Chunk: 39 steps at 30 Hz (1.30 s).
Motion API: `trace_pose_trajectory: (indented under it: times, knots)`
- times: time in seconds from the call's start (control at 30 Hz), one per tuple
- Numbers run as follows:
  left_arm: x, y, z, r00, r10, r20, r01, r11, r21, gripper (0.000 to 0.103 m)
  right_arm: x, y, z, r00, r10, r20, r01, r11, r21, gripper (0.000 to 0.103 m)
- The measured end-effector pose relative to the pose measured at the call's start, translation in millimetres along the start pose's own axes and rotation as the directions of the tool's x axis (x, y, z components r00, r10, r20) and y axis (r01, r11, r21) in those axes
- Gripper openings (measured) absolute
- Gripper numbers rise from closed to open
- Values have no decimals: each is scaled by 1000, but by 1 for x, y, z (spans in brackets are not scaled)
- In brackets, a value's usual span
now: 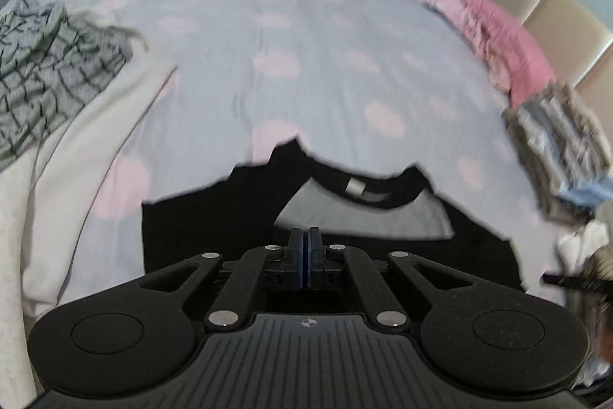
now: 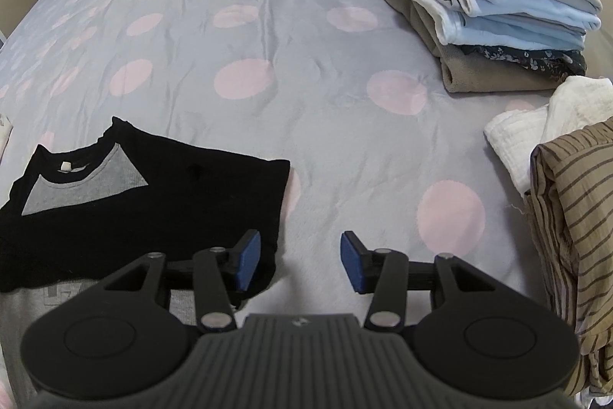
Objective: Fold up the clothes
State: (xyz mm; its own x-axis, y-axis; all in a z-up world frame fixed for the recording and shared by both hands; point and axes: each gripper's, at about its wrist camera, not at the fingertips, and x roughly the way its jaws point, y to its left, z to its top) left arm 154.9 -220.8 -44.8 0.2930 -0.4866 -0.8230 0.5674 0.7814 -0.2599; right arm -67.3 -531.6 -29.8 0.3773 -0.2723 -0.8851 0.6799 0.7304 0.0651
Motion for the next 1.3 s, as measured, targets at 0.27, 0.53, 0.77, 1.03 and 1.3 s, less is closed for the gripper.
trace_pose_trajectory:
  times: [0.27, 0.53, 0.77, 1.03, 1.3]
  knots:
    - [17, 23, -8, 1000, 2, -19, -3, 997, -74, 44, -1, 8, 0, 1000, 22, 1, -22, 1000, -21, 51]
    - [50, 14, -9, 999, 28, -21, -29, 998, -46, 41, 6, 12, 0, 1000, 19, -14, -19, 1000, -25, 51]
    - [63, 1, -12, 998, 62, 24, -62, 997, 34, 5, 13, 14, 0, 999, 15, -33, -16, 999, -41, 51]
    - [17, -9, 0, 993, -1, 120, -4, 999, 38, 3, 25, 4, 1, 997, -17, -69, 15, 1000, -20, 51]
    - [-31, 3, 15, 981, 39, 188, -44, 999, 22, 3, 23, 6, 1, 998, -7, -65, 5, 1000, -20, 51]
